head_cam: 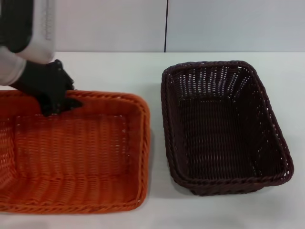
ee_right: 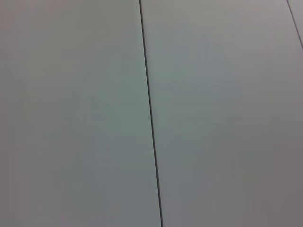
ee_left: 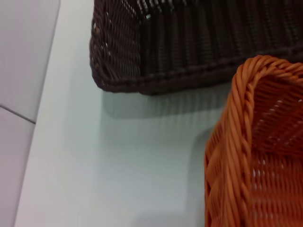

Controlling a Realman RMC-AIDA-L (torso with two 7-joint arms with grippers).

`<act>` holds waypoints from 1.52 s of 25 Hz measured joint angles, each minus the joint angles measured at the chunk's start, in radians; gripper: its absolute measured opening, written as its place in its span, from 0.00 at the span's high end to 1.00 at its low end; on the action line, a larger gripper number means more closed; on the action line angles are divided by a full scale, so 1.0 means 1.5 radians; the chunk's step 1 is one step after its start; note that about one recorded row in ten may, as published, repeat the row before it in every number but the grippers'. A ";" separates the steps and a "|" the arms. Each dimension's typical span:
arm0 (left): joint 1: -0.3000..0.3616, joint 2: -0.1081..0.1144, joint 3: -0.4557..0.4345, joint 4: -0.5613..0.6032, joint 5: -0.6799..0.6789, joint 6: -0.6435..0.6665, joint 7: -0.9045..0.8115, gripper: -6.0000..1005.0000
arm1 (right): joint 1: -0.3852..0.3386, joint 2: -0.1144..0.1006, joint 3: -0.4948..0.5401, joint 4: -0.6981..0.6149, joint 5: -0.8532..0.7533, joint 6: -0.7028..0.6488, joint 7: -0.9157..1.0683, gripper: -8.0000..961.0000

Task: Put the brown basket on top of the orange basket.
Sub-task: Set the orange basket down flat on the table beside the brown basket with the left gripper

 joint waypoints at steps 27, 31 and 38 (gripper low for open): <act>-0.091 -0.037 0.058 0.267 0.007 0.297 0.003 0.84 | -0.003 -0.002 -0.001 0.004 0.000 -0.001 0.000 0.25; -0.086 -0.039 0.102 0.255 0.003 0.307 -0.010 0.84 | -0.005 -0.002 -0.001 0.004 -0.001 -0.001 0.000 0.25; -0.050 -0.040 0.160 0.205 0.001 0.381 -0.028 0.57 | -0.006 -0.001 -0.001 0.004 -0.001 0.000 0.000 0.25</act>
